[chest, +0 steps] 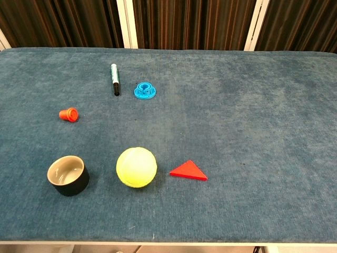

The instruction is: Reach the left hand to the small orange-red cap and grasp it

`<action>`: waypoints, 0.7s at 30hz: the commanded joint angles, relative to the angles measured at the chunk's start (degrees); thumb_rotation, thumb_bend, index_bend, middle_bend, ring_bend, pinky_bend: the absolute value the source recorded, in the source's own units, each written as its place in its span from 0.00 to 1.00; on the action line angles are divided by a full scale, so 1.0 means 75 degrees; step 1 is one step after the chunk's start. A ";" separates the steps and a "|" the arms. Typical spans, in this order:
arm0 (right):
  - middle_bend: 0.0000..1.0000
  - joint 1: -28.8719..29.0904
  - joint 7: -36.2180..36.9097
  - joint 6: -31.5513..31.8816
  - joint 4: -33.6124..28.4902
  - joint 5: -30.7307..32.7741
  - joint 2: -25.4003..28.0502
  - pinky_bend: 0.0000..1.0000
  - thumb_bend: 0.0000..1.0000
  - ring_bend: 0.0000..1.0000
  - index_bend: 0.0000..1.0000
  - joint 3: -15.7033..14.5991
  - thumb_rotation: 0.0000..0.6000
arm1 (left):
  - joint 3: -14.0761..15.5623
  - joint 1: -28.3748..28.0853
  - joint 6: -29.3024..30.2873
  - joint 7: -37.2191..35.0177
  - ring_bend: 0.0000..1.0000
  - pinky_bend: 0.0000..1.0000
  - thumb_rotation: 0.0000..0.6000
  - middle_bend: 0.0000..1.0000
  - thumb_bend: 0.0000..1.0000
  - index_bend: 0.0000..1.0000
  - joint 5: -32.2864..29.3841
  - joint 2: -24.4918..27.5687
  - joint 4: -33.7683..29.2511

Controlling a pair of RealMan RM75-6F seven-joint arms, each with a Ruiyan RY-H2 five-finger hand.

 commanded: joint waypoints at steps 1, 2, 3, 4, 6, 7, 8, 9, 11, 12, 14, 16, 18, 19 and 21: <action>0.13 0.0004 0.0005 -0.0010 0.0014 0.0012 0.0003 0.00 0.40 0.04 0.18 0.0003 1.00 | 0.0008 0.0000 0.0002 0.0013 0.00 0.07 1.00 0.00 0.33 0.04 0.0011 0.0007 -0.0020; 0.13 0.0007 0.0013 -0.0027 0.0016 0.0023 0.0012 0.00 0.40 0.04 0.18 0.0002 1.00 | 0.0015 0.0001 0.0004 0.0021 0.00 0.07 1.00 0.00 0.33 0.04 0.0020 0.0005 -0.0028; 0.13 0.0007 0.0021 -0.0031 0.0013 0.0028 0.0017 0.00 0.40 0.04 0.18 0.0002 1.00 | 0.0018 0.0000 0.0002 0.0023 0.00 0.07 1.00 0.00 0.33 0.04 0.0025 0.0005 -0.0034; 0.13 0.0001 0.0026 -0.0020 0.0008 0.0032 0.0019 0.00 0.40 0.04 0.18 0.0004 1.00 | 0.0021 -0.0005 -0.0011 0.0024 0.00 0.07 1.00 0.00 0.33 0.04 0.0023 0.0006 -0.0047; 0.13 -0.0020 0.0029 0.0017 0.0012 0.0023 0.0018 0.00 0.40 0.04 0.18 0.0000 1.00 | 0.0021 -0.0020 -0.0055 0.0026 0.00 0.07 1.00 0.00 0.33 0.04 0.0005 0.0003 -0.0055; 0.13 -0.0025 0.0031 0.0020 0.0022 0.0026 0.0020 0.00 0.40 0.04 0.18 -0.0003 1.00 | 0.0020 -0.0029 -0.0076 0.0025 0.00 0.07 1.00 0.00 0.33 0.04 -0.0002 0.0001 -0.0054; 0.13 -0.0028 0.0035 0.0013 0.0031 0.0045 0.0028 0.00 0.40 0.04 0.18 -0.0002 1.00 | 0.0015 -0.0046 -0.0101 0.0015 0.00 0.07 1.00 0.00 0.33 0.04 -0.0005 -0.0005 -0.0054; 0.14 -0.0030 0.0045 0.0006 0.0033 0.0066 0.0036 0.00 0.40 0.04 0.18 0.0004 1.00 | 0.0016 -0.0059 -0.0122 0.0000 0.00 0.07 1.00 0.00 0.33 0.04 0.0000 -0.0013 -0.0049; 0.14 -0.0032 0.0085 0.0006 0.0029 0.0095 0.0048 0.00 0.40 0.04 0.18 0.0021 1.00 | 0.0046 -0.0080 -0.0195 -0.0060 0.00 0.07 1.00 0.00 0.33 0.04 0.0012 -0.0033 -0.0045; 0.14 -0.0031 0.0097 0.0002 0.0028 0.0095 0.0053 0.00 0.40 0.04 0.18 0.0021 1.00 | 0.0065 -0.0085 -0.0230 -0.0081 0.00 0.07 1.00 0.00 0.33 0.04 0.0015 -0.0039 -0.0048; 0.13 -0.0014 0.0113 -0.0059 0.0040 0.0076 0.0077 0.00 0.40 0.04 0.18 -0.0007 1.00 | 0.0160 -0.0100 -0.0375 -0.0037 0.00 0.07 1.00 0.00 0.31 0.04 0.0028 -0.0058 -0.0101; 0.13 -0.0001 0.0132 -0.0111 0.0031 0.0089 0.0104 0.00 0.40 0.04 0.18 -0.0019 1.00 | 0.0223 -0.0128 -0.0482 0.0094 0.00 0.07 1.00 0.00 0.30 0.04 0.0036 -0.0086 -0.0237; 0.13 0.0008 0.0169 -0.0145 0.0007 0.0136 0.0128 0.00 0.40 0.04 0.18 -0.0005 1.00 | 0.0307 -0.0205 -0.0614 0.0275 0.00 0.07 1.00 0.00 0.29 0.04 0.0125 -0.0160 -0.0385; 0.13 0.0012 0.0177 -0.0155 0.0002 0.0149 0.0134 0.00 0.40 0.04 0.18 0.0000 1.00 | 0.0343 -0.0258 -0.0686 0.0374 0.00 0.07 1.00 0.00 0.29 0.04 0.0177 -0.0206 -0.0426; 0.13 0.0017 0.0187 -0.0180 0.0001 0.0152 0.0155 0.00 0.40 0.04 0.18 -0.0008 1.00 | 0.0415 -0.0420 -0.0913 0.0560 0.00 0.07 1.00 0.00 0.29 0.04 0.0299 -0.0337 -0.0458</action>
